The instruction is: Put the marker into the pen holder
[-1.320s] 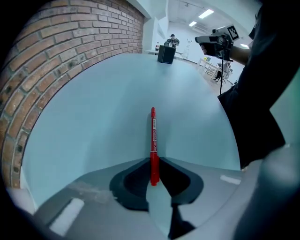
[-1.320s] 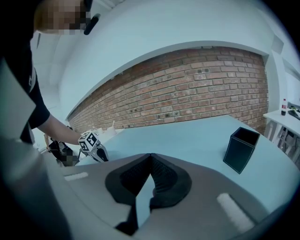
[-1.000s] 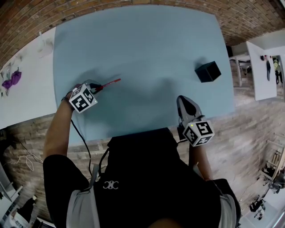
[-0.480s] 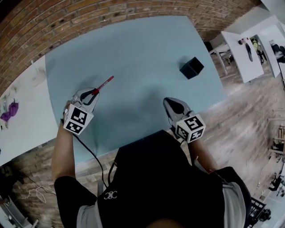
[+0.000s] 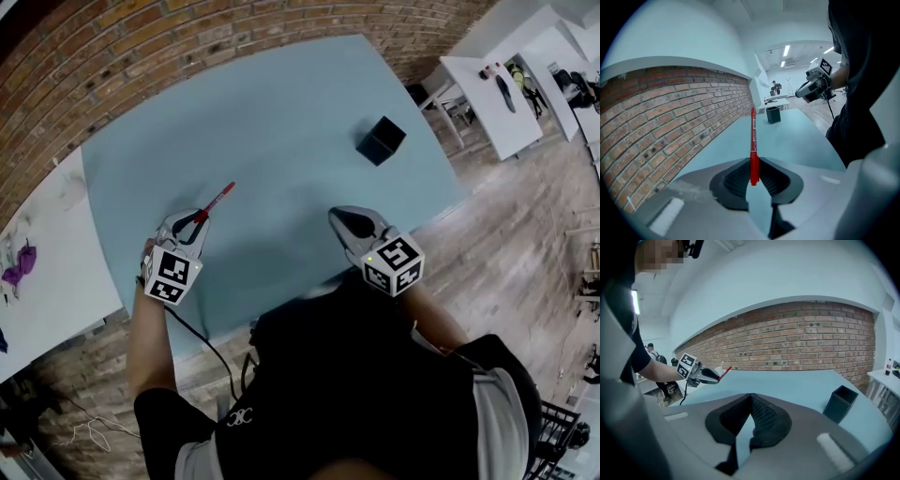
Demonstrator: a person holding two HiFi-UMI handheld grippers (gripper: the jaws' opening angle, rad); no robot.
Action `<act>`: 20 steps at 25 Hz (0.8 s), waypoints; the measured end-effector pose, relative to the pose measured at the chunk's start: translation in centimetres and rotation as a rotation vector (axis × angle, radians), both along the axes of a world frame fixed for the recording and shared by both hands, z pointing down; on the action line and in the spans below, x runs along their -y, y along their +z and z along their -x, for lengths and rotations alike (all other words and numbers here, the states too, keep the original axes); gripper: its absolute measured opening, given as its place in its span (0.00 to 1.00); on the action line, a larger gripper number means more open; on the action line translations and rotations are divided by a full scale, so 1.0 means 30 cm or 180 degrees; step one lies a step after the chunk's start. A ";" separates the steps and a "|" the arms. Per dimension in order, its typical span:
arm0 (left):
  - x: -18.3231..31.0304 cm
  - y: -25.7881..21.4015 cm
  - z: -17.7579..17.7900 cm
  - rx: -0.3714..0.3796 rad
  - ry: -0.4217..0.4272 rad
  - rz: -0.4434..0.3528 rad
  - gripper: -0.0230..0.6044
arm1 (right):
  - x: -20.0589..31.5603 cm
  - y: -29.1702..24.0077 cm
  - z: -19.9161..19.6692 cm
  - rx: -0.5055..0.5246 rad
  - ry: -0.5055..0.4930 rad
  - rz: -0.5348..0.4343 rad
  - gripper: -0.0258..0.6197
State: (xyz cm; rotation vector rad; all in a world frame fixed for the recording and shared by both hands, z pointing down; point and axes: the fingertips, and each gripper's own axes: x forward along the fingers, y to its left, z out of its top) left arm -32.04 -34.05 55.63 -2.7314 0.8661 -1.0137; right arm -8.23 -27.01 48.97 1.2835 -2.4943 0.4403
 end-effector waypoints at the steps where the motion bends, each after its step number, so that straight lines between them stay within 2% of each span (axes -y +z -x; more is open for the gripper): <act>1: 0.004 -0.010 -0.022 0.0007 -0.0014 -0.0022 0.15 | 0.002 0.000 -0.017 0.0013 -0.0043 -0.0016 0.04; 4: 0.019 -0.033 -0.106 0.0037 -0.0073 -0.0052 0.15 | 0.019 -0.002 -0.102 0.0058 -0.0145 -0.0090 0.04; 9: 0.078 -0.083 -0.326 0.0130 -0.0081 -0.0156 0.15 | 0.085 0.022 -0.349 0.0180 -0.0189 -0.0143 0.04; 15: 0.158 -0.107 -0.688 0.0244 -0.0096 -0.0220 0.15 | 0.143 0.038 -0.760 0.0285 -0.0071 -0.0185 0.04; 18: 0.173 -0.092 -0.886 0.0376 -0.0066 -0.0167 0.15 | 0.166 0.021 -0.975 0.0447 0.0059 -0.0148 0.04; 20: 0.182 -0.091 -0.979 0.0509 -0.0065 -0.0123 0.15 | 0.162 0.001 -1.077 0.0556 0.0017 -0.0171 0.05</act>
